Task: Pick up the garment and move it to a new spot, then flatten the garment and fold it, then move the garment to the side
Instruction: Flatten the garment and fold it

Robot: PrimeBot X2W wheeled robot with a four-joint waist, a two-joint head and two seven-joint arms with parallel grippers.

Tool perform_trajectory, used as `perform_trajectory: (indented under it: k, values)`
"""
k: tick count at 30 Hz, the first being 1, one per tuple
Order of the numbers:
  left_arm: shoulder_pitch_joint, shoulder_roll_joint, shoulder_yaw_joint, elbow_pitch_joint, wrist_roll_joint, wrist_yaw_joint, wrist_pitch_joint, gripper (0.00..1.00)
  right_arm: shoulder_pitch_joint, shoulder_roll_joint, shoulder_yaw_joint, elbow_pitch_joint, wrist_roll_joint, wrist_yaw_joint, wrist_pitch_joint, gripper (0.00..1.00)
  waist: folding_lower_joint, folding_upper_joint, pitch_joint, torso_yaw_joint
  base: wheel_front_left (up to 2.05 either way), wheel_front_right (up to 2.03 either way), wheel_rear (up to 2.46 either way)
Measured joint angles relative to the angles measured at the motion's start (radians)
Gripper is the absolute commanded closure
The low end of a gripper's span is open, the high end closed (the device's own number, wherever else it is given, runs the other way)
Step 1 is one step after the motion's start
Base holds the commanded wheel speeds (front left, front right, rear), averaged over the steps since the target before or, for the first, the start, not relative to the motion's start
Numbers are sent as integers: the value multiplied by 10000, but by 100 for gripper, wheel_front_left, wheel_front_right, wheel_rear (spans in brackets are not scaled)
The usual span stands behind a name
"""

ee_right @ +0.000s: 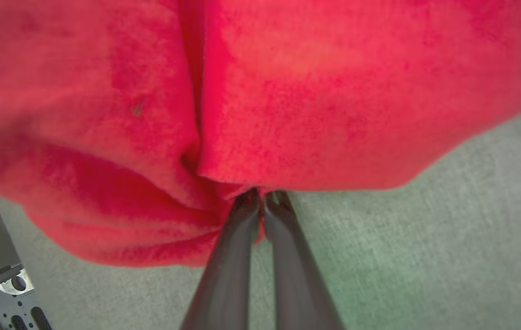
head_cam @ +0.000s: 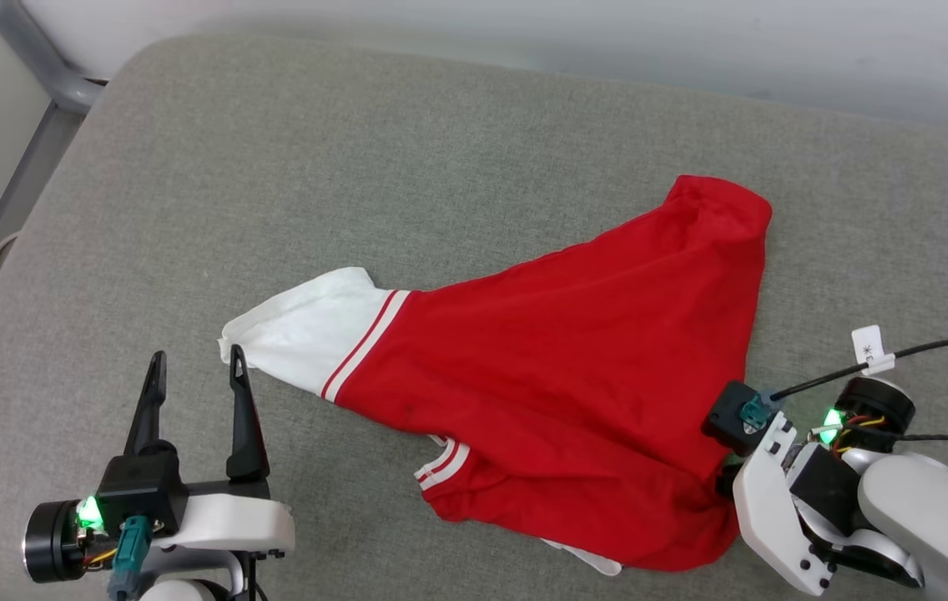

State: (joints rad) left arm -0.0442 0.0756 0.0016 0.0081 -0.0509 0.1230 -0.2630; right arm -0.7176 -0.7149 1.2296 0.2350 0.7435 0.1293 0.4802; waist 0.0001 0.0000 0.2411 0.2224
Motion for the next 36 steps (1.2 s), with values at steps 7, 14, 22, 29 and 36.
perform_trajectory:
  k: [7,14,22,29,36]
  values:
    - [347,2,155,107,151,-142,0,0,212,-8,-878,-184,-84,23,-1967,100,0,0,-668,-256,0,0,0]
    - [813,27,297,100,267,-196,0,0,1224,-539,-2918,-1218,-213,23,-2788,100,0,0,-1301,-541,0,0,0]
    - [1030,27,318,86,345,-261,0,0,2683,-945,-6011,-2309,-784,23,-2673,100,0,0,-1695,-667,0,0,0]
    - [1204,23,313,86,378,-265,0,0,4149,-786,-9093,-3384,-1559,21,-1946,100,-1,0,-1910,-591,0,0,0]
    - [1234,6,309,35,376,-261,0,0,5280,-295,-11311,-4759,-2245,21,-1197,100,-1,0,-1862,-500,0,0,0]
